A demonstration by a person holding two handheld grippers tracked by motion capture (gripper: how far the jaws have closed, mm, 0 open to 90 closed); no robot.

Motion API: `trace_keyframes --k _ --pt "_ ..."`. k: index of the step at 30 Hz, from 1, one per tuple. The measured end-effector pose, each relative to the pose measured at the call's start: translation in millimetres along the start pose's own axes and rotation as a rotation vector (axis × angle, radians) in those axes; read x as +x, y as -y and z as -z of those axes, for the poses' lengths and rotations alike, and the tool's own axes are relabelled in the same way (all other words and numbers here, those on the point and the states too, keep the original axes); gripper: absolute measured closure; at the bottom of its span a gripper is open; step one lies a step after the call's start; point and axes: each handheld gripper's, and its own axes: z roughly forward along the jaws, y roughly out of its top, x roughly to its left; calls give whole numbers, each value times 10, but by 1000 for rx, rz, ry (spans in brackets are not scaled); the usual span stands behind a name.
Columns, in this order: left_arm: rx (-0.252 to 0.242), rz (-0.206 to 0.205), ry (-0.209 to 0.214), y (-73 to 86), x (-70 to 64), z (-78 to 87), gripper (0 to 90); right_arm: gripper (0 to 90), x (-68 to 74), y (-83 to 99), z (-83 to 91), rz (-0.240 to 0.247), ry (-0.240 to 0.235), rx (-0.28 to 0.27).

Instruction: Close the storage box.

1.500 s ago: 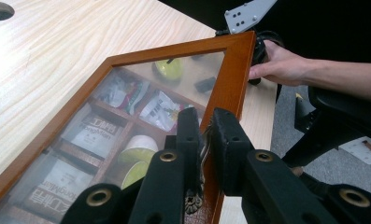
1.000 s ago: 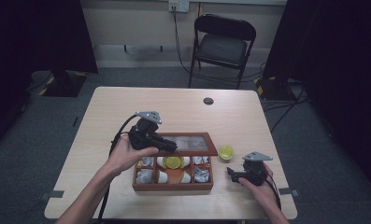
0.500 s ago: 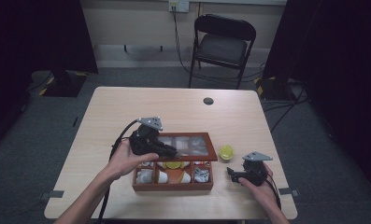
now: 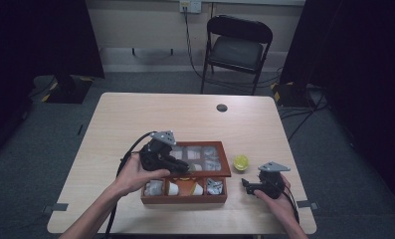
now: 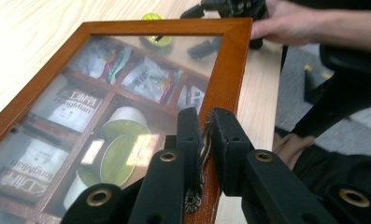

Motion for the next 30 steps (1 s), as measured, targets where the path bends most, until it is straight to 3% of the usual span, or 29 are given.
trace_keyframes --k 17,30 --pt "53 -67 -28 143 -103 -160 820 129 0 0 0 0 0 0" --pt "133 -53 -1 304 -84 -412 823 129 -1 0 0 0 0 0"
